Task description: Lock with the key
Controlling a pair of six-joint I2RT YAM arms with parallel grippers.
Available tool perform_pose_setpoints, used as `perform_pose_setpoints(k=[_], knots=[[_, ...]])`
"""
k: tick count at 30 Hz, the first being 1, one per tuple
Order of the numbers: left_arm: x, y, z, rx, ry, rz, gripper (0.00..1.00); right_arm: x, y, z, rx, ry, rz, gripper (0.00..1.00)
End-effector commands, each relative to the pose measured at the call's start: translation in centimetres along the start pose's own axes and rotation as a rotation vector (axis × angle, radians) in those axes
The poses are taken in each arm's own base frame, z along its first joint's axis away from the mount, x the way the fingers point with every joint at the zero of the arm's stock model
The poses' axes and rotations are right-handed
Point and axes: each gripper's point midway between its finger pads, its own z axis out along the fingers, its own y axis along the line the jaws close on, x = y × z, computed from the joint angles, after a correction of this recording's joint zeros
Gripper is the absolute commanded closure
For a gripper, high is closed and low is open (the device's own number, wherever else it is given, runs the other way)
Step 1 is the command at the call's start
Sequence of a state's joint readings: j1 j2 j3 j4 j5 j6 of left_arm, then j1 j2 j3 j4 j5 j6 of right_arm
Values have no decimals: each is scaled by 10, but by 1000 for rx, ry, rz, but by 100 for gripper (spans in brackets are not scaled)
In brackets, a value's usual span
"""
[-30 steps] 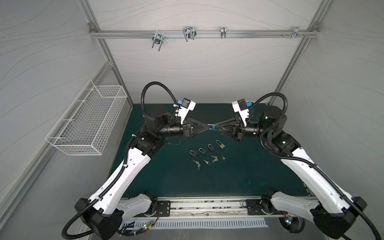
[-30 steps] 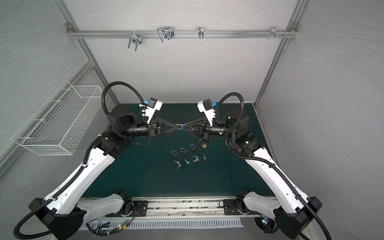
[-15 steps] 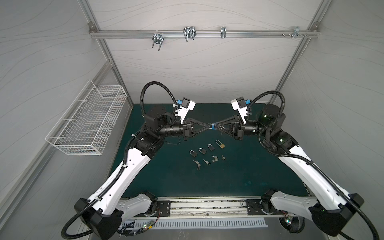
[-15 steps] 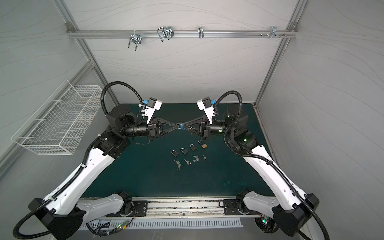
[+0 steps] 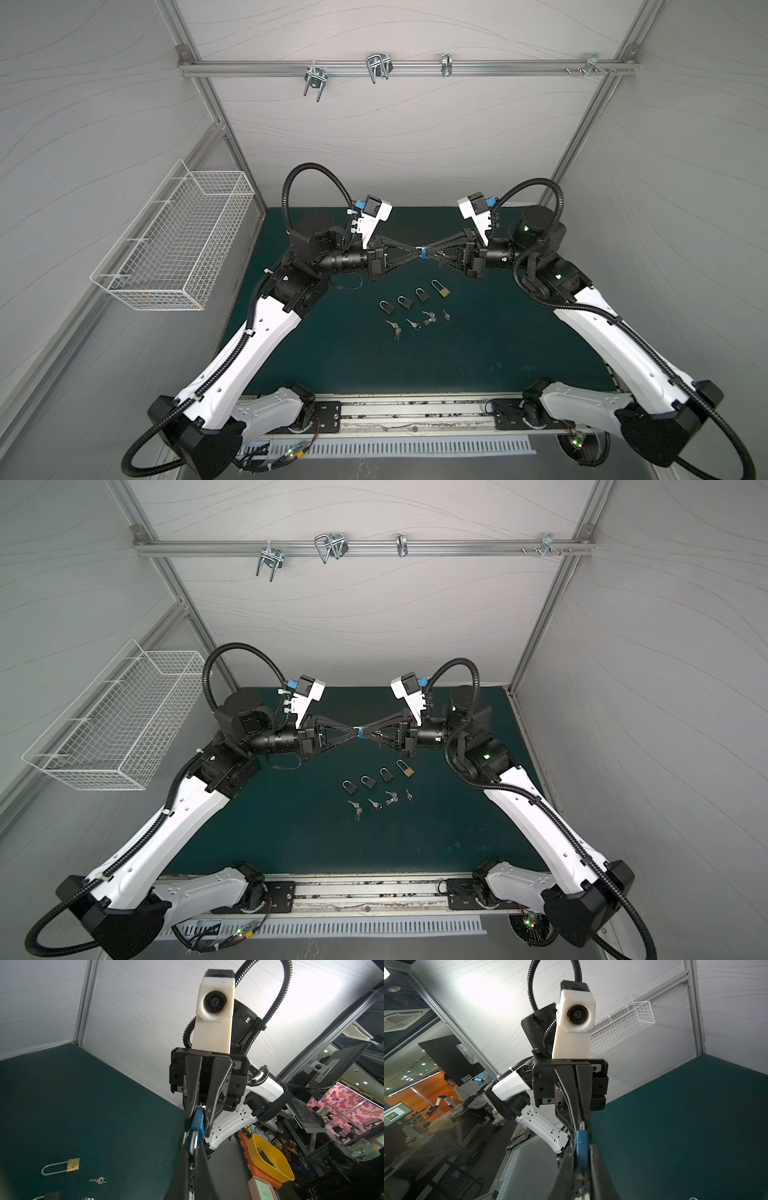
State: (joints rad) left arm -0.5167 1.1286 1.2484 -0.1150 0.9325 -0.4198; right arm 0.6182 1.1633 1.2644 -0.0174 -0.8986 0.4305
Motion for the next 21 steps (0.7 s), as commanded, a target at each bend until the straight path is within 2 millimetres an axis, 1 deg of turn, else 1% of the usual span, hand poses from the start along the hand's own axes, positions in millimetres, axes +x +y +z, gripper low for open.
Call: perform_pose_setpoints(k=[1, 3, 6, 12, 15, 18, 21], knots=[[14, -24, 23, 123, 72, 32, 100, 5, 9, 23, -63, 35, -5, 100], [21, -29, 31, 146, 105, 36, 100, 8, 10, 28, -74, 49, -11, 100], [26, -35, 37, 180, 124, 33, 100, 7, 10, 29, -71, 47, -18, 100], [28, -38, 34, 183, 130, 39, 100, -1, 13, 19, -39, 16, -53, 100], [28, -39, 37, 200, 143, 29, 100, -6, 17, 18, -51, 1, -69, 100], [23, -37, 32, 172, 105, 43, 100, -9, 19, 14, -43, -14, -90, 100], [7, -31, 16, 129, 35, 46, 100, -10, 17, 4, -19, -26, -106, 100]])
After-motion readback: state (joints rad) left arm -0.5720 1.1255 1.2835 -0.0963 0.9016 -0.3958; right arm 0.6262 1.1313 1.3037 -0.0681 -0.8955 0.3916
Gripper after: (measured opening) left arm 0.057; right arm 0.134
